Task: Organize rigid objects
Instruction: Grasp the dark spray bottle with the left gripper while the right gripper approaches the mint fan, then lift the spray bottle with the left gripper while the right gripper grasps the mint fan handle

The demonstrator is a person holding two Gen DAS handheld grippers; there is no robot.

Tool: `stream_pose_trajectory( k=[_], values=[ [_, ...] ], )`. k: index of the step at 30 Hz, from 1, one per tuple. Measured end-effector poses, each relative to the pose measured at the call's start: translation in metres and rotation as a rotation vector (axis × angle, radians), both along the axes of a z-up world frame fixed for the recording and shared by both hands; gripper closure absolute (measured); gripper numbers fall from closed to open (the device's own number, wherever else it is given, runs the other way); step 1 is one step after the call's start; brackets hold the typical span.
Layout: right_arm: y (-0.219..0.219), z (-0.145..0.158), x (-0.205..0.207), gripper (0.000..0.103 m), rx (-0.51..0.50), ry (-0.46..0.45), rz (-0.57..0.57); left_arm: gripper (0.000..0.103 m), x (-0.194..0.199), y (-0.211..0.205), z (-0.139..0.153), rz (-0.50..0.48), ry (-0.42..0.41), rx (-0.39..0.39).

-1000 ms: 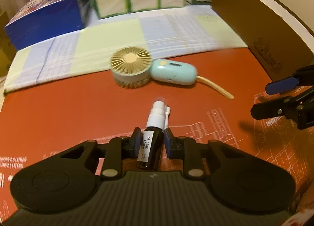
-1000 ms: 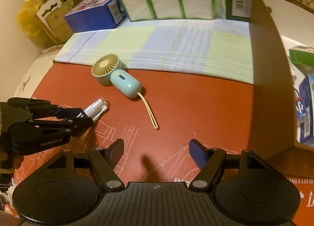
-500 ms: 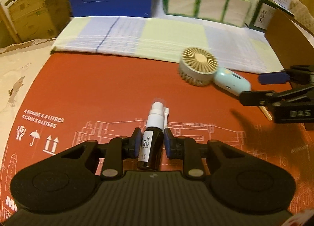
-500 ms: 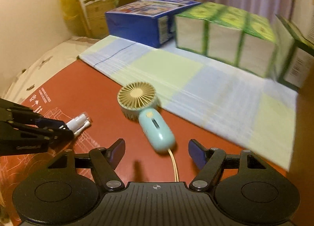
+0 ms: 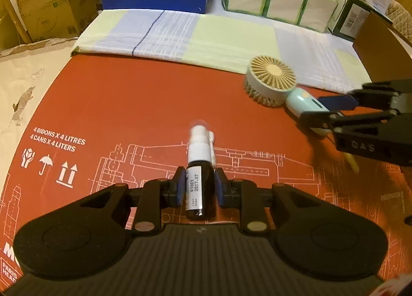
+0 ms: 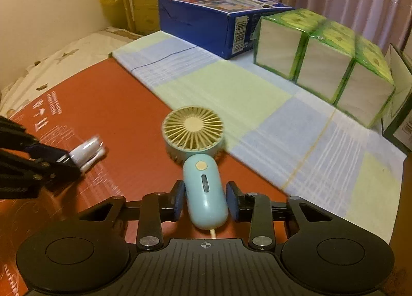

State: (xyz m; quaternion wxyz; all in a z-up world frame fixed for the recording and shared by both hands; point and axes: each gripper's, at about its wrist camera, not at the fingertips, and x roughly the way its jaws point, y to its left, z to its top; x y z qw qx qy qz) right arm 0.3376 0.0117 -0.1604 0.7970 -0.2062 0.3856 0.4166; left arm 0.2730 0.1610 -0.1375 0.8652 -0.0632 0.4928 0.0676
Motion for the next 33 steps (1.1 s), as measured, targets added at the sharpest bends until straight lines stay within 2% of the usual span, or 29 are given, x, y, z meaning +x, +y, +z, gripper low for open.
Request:
stream_pose_trajectory(
  k=[8,13,21,26,28,33],
  values=[
    [-0.036,0.005,-0.034,0.072,0.026,0.062,-0.040,0.084,-0.008,-0.010,0.000,-0.040,0.002,-0.011],
    [-0.069,0.010,-0.053,0.072,0.047,0.131,-0.050,0.084,-0.019,-0.022,0.001,-0.078,0.008,-0.027],
    [-0.111,0.014,-0.081,0.072,0.020,0.166,-0.039,0.084,-0.044,-0.042,0.003,-0.141,0.031,-0.058],
    [-0.114,0.012,-0.085,0.072,0.028,0.187,-0.066,0.083,-0.046,-0.049,0.003,-0.151,0.039,-0.054],
    [-0.108,0.009,-0.085,0.072,0.024,0.197,-0.077,0.080,-0.045,-0.050,0.003,-0.155,0.042,-0.050],
    [-0.098,0.003,-0.085,0.071,0.018,0.174,-0.088,0.080,-0.044,-0.056,0.003,-0.166,0.041,-0.024]
  ],
)
